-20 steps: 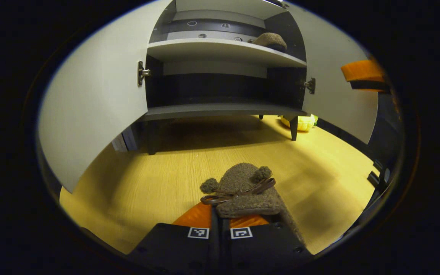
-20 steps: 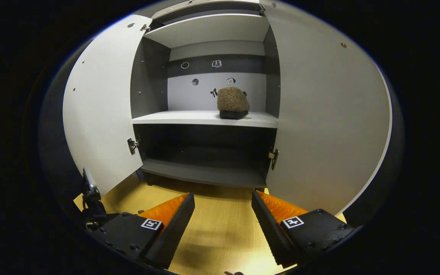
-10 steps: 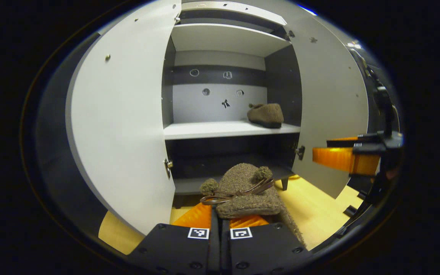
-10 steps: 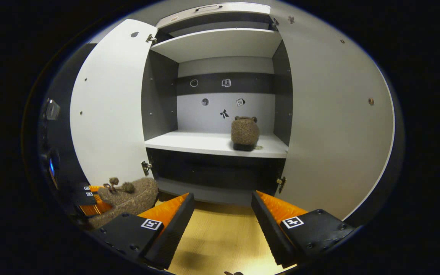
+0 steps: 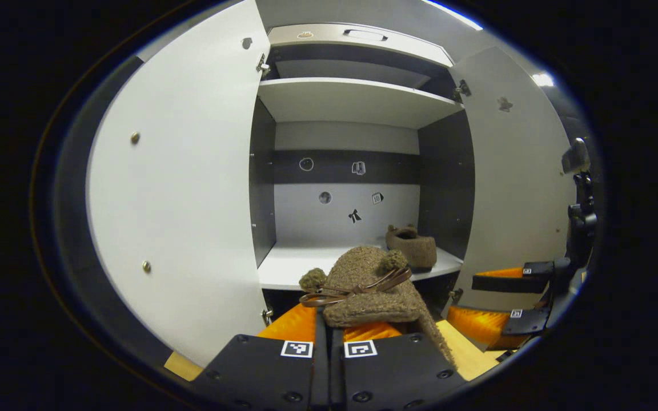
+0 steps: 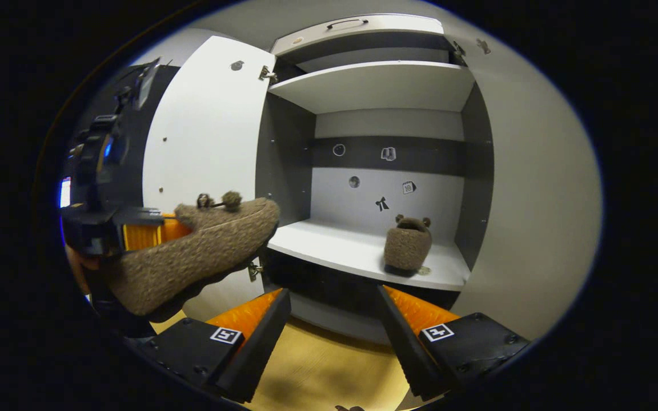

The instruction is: Grab one shoe with the right hand and put it into the shoe cabinet, grab the other shoe with the left hand and put it into the shoe cabinet; then close the right door with the right hand and the left door with the left hand.

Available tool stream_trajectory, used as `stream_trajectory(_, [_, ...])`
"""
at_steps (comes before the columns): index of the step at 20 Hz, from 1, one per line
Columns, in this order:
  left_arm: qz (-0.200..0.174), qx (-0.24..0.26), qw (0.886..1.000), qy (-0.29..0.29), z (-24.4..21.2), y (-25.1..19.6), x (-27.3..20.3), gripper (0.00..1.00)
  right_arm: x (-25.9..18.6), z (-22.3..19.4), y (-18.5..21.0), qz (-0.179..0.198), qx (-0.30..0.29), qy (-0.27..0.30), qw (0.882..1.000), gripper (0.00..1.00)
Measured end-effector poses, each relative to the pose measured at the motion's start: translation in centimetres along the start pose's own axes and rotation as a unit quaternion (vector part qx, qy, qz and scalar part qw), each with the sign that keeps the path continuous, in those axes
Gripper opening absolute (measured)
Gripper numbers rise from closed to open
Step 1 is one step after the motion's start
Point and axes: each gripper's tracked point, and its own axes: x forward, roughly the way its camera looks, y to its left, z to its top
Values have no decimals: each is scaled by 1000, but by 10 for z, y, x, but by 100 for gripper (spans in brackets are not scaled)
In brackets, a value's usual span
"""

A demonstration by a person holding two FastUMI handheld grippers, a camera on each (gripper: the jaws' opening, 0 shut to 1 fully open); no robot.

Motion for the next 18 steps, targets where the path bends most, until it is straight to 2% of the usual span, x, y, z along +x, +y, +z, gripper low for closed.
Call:
stream_trajectory(3, [10, 7, 1000, -16, 33, -1, 38, 6, 1, 3, 3, 39, -5, -4, 999, 98])
stream_trajectory(8, [-7, 10, 1000, -9, 62, 0, 116, 6, 3, 1, 14, 90, 3, 3, 996, 98])
stream_trajectory(14, [-13, -4, 1000, 27, 60, 14, 221, 5, 16, 4, 7, 98, 8, 7, 995, 98])
stream_trajectory(18, [-20, 9, 998, 61, 41, 11, 276, 6, 21, -1, 6, 100, 18, 22, 995, 98])
